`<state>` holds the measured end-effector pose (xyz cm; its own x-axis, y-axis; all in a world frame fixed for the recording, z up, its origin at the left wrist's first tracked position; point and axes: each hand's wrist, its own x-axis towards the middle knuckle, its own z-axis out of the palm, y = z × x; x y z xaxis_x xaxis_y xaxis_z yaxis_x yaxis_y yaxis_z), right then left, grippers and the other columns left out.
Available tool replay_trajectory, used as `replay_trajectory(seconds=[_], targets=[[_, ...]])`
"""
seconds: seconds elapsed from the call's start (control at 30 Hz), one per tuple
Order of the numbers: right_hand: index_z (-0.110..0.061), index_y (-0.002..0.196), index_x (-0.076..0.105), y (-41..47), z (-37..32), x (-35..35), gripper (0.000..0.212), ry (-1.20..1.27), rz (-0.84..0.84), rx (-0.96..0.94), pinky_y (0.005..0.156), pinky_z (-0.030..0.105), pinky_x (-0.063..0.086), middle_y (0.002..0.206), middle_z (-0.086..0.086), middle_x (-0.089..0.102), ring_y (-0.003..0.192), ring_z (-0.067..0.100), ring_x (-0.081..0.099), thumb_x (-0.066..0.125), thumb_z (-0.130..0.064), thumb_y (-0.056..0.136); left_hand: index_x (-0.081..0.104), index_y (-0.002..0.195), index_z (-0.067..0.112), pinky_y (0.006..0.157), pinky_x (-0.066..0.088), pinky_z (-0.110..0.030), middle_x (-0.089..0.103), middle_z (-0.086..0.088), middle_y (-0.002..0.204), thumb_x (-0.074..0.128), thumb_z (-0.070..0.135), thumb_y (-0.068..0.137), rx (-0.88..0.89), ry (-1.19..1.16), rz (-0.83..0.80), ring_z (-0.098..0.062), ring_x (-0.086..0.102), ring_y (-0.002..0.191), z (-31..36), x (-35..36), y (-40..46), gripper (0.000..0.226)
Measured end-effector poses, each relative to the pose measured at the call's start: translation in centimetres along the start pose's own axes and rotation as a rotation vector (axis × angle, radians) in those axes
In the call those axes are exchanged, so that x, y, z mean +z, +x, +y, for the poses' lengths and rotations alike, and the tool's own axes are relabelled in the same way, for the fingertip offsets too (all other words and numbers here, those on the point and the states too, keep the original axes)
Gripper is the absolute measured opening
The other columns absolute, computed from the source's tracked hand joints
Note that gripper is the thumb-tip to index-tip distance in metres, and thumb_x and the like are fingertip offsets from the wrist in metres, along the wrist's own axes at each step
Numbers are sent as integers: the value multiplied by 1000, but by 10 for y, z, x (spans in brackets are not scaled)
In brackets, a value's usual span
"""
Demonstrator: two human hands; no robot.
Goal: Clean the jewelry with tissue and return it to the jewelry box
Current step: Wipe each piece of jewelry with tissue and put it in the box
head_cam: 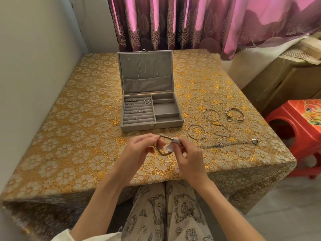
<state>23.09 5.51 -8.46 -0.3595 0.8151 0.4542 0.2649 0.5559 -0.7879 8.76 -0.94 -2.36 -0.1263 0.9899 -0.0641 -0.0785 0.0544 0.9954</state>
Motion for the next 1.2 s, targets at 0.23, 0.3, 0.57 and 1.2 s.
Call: replay_trajectory(seconds=[0.23, 0.3, 0.57, 1.2], targets=[[-7, 95, 62, 24, -1, 0, 9, -142, 10, -162, 68, 6, 36, 82, -5, 54, 73, 2, 46, 57, -5, 88, 66, 90, 10, 71, 41, -32, 60, 1, 62, 47, 31, 93, -61, 251, 9, -10, 53, 62, 9, -6, 19, 28], [-8, 96, 62, 31, 0, 1, 10, -118, -3, -152, 67, 7, 38, 82, -5, 55, 73, 2, 48, 56, -5, 88, 64, 90, 9, 69, 42, -27, 62, 1, 68, 47, 27, 92, 9, 245, 11, -11, 55, 67, 16, -7, 26, 25], [-19, 94, 59, 57, -1, 8, 12, 104, -6, 50, 53, 9, 37, 71, -16, 53, 62, -1, 50, 55, -9, 90, 64, 88, 10, 86, 50, -34, 67, -2, 84, 49, 32, 86, 125, 107, 92, -19, 60, 82, 33, -18, 63, 27], [-20, 86, 65, 120, 49, -9, 17, 135, 37, 277, 48, 15, 30, 65, -7, 55, 52, 2, 41, 50, -18, 94, 54, 92, 5, 77, 54, -44, 68, -12, 91, 38, 22, 100, -245, 28, 195, -24, 66, 82, 34, -16, 165, 25]])
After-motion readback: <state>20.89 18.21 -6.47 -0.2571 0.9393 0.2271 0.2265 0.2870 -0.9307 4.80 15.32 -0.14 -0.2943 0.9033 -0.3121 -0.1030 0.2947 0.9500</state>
